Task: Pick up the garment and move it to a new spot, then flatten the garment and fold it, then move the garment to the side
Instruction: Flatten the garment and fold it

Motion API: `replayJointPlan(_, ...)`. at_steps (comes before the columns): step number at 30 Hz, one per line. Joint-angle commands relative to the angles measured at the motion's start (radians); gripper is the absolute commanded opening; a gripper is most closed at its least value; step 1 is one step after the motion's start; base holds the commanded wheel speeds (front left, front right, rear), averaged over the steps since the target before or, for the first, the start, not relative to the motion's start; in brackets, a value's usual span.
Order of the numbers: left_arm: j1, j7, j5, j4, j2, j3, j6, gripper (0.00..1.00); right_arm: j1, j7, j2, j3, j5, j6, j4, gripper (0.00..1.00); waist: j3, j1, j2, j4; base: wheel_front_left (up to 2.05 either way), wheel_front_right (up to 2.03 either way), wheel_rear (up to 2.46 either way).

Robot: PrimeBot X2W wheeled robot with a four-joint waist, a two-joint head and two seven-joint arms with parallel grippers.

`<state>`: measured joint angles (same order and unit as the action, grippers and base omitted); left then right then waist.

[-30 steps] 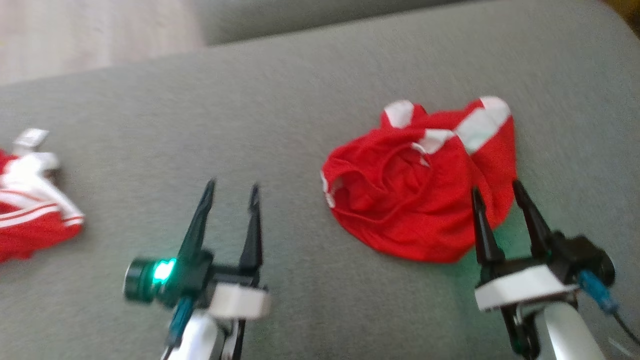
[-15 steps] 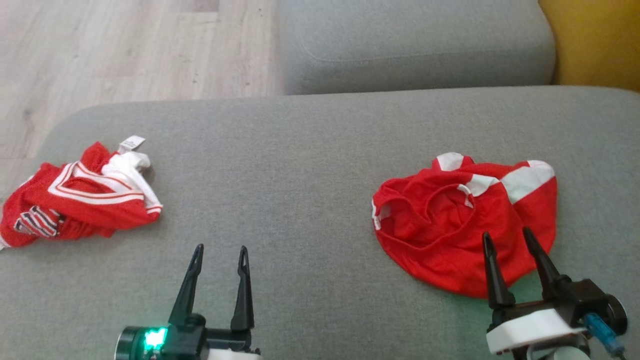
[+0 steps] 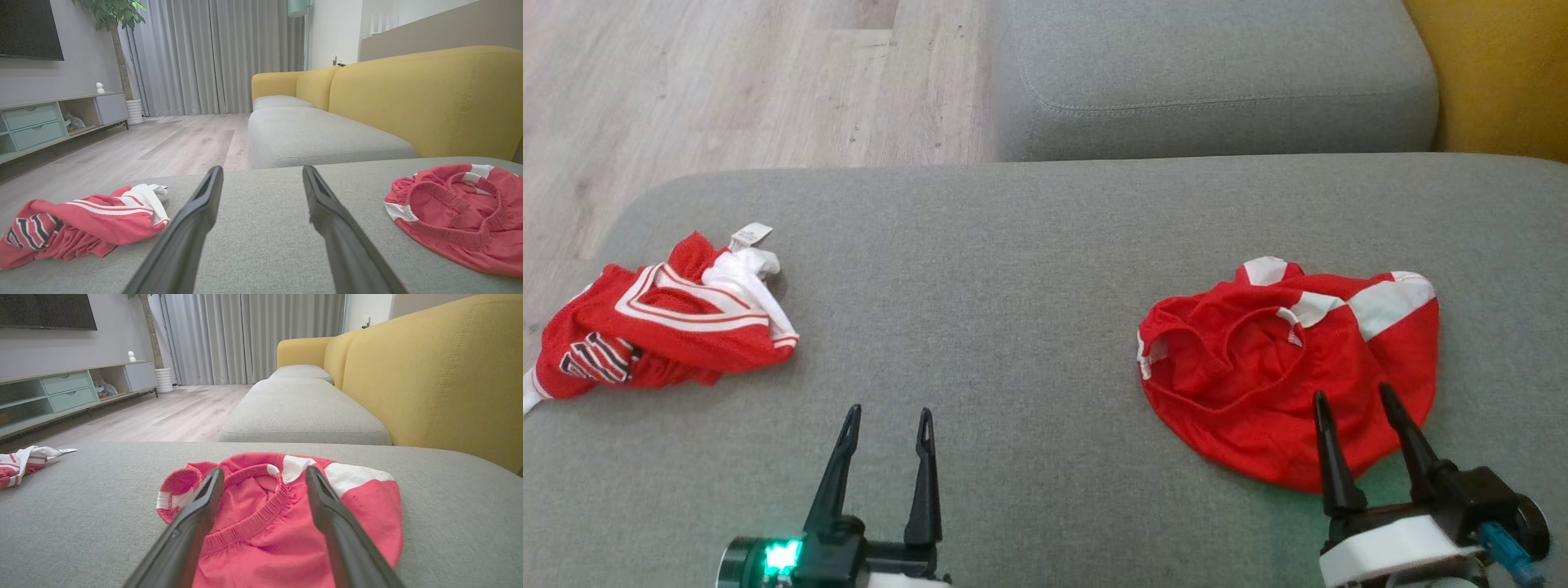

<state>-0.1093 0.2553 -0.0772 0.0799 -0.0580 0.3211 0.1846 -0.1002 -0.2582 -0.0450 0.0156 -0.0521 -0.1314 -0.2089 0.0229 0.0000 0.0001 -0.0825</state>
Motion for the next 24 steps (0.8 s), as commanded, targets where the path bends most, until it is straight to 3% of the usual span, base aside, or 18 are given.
replayJointPlan(1,0.025,0.006,0.001,-0.027,0.008,-0.028,-0.002,1.00,0.020,-0.004,-0.005,0.017,-0.003,0.001,0.034,1.00,0.000,0.0000,-0.0001,-0.002,0.00,0.00,0.00)
replayJointPlan(24,0.020,0.006,-0.018,-0.003,0.008,-0.030,0.003,1.00,0.021,-0.004,-0.005,0.025,-0.005,0.001,0.034,1.00,0.000,0.0000,-0.0001,0.003,0.00,0.00,0.00)
